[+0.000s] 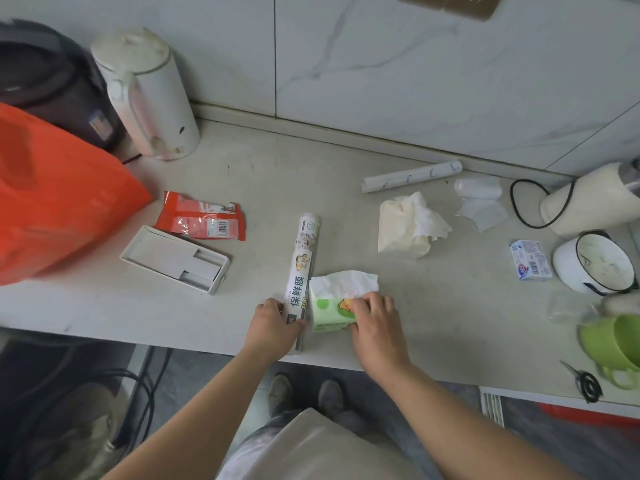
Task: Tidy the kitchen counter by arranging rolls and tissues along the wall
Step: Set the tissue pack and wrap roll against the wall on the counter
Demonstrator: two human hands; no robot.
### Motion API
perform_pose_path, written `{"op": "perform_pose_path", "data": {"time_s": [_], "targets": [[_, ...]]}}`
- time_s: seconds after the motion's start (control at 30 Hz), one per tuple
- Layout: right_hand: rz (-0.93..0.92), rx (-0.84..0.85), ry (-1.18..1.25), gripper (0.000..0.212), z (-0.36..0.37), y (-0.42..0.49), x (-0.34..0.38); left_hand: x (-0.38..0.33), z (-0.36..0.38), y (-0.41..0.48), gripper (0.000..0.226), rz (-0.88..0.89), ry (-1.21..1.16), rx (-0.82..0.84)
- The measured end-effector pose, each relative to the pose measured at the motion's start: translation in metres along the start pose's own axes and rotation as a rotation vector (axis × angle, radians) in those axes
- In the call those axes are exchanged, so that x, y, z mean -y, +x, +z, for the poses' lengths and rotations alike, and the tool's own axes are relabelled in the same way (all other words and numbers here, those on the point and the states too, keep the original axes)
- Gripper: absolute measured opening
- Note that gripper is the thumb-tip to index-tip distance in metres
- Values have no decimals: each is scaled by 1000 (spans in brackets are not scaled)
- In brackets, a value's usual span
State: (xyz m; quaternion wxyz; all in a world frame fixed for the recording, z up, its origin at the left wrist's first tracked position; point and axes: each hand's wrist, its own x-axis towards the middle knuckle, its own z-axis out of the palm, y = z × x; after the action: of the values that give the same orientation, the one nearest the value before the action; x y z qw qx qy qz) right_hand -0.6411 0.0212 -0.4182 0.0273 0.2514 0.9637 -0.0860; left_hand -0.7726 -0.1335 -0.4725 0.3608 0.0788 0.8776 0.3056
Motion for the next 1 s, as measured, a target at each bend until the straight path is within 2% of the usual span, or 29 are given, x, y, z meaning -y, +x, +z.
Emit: {"op": "perform_pose_path", "data": {"time_s": [0.2,0.37,0.5,0.6,0.73,1.0], "targets": [[-6,5,41,37,-5,12,-4,-5,2,-1,57,-27,13,-6],[-41,24,74,42,-1,28,-13,-18,-2,-1,40,-61,29,-6],[-80,4,138,45,0,46,-22,-34,-9,-3,35,-124,49,-39],[-97,4,182,40,1,64,-28,-46,-18,-1,32,-152,62,-77],[-107,14,211,29,0,81,-29,-56,-29,-3,32,-179,-20,-94],[-110,2,248,33,2,122,-21,-67,-53,3,39,-104,-209,-99]]}}
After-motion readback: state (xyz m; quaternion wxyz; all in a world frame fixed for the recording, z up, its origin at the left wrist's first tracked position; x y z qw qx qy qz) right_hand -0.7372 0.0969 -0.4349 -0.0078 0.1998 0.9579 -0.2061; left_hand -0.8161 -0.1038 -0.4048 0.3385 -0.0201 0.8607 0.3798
